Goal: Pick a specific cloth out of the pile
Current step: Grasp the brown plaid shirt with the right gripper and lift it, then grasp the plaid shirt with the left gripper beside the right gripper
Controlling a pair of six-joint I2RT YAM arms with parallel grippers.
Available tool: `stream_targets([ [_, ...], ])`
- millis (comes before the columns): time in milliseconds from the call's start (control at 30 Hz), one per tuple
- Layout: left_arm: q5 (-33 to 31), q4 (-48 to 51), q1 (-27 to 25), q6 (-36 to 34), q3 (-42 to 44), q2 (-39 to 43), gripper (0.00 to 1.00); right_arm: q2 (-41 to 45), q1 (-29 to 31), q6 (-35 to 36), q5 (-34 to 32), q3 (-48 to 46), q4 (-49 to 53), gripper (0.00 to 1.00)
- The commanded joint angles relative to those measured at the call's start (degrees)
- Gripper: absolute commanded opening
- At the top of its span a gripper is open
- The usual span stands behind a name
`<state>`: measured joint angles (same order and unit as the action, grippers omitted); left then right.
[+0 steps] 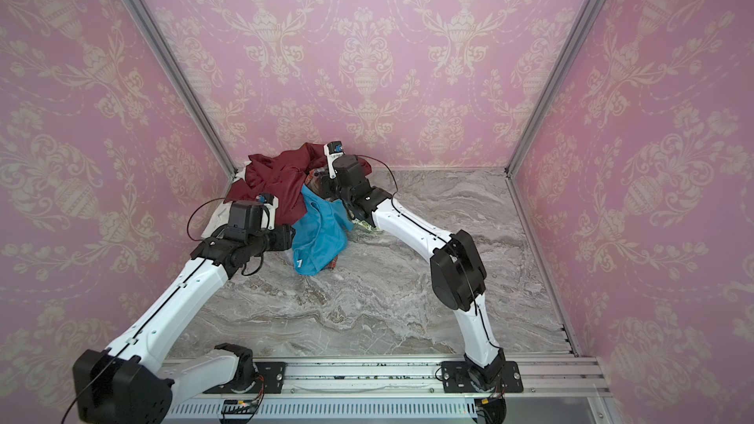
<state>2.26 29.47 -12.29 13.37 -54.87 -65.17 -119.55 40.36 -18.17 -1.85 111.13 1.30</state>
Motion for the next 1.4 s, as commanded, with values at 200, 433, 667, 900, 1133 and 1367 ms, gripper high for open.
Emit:
stream_targets([
  [200, -4.5, -1.8, -0.5, -0.1, 1.4, 4.3, 0.64, -5.9, -0.8, 5.8, 1.6, 23.3, 2.9, 0.00],
  [433, -4.8, -1.9, 0.5, 0.1, 1.4, 4.5, 0.67, -12.0, -1.4, 6.2, 3.7, 38.4, 0.8, 0.00],
  [667, -4.0, -2.2, 1.3, 0.5, 1.4, 4.0, 0.68, -11.6, -1.5, 5.6, 4.1, 38.4, -6.4, 0.00],
  [900, -3.5, -2.8, 1.9, 0.9, 1.8, 4.7, 0.69, -12.0, -1.5, 5.2, 6.2, 33.3, 1.5, 0.00],
  [1133, -2.3, -3.7, 2.3, 1.1, 2.0, 4.6, 0.72, -12.8, -0.9, 6.5, 7.6, 32.8, 7.6, 0.00],
  [1367, 0.2, -6.9, 2.5, 2.7, 1.7, 7.0, 0.78, -8.9, -0.5, 12.4, 8.9, 32.5, 7.9, 0.00],
])
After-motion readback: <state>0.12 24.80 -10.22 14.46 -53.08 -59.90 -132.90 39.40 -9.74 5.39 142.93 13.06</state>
